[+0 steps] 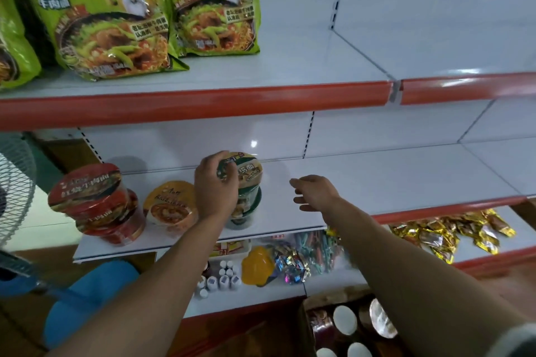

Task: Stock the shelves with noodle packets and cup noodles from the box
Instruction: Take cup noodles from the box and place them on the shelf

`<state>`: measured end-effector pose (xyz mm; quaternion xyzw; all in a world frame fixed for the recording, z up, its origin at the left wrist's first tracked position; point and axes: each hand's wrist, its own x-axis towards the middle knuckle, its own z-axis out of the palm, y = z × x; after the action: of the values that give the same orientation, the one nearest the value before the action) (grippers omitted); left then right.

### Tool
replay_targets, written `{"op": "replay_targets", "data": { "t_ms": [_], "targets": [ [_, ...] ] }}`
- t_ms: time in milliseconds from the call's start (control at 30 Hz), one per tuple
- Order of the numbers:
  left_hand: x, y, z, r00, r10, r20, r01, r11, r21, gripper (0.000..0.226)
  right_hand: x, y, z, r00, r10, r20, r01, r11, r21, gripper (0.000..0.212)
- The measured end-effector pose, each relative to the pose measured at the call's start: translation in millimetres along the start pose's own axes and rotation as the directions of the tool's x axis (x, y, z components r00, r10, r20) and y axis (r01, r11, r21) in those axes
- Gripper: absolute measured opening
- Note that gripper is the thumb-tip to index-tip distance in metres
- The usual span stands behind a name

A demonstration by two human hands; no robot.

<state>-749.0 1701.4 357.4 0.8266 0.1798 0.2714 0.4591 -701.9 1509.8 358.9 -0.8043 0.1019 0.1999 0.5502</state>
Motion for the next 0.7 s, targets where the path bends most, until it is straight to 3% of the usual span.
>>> {"op": "replay_targets", "data": {
  "t_ms": [133,267,500,700],
  "targets": [
    [-40.5,34.0,30.2,0.981,-0.025,0.193,0.032,0.999,-0.033,0.025,-13.0,19.5,-45.6,0.997,-0.027,-0.067,0.018,0.991,-0.135,0.034],
    [-89.1,56.4,69.3,0.890,-0.139,0.435,0.116,0.990,0.077,0.023,-32.8,51.0,-94.9,0.988,-0.065,-0.139,0.012,0.936,-0.353,0.042],
    [-179.8,52.2,138.3,0.638,-0.297,0.710,0.175,0.954,0.242,0.008,-49.5,133.9,-164.1,0.974,-0.041,-0.224,-0.071,0.881,-0.468,0.042],
    [-239.1,19.1,189.1,0.401,-0.452,0.796,0.144,0.890,0.433,0.015,-51.2,219.5,-182.8,0.952,0.190,-0.239,-0.280,0.851,-0.443,0.043]
  ]
}}
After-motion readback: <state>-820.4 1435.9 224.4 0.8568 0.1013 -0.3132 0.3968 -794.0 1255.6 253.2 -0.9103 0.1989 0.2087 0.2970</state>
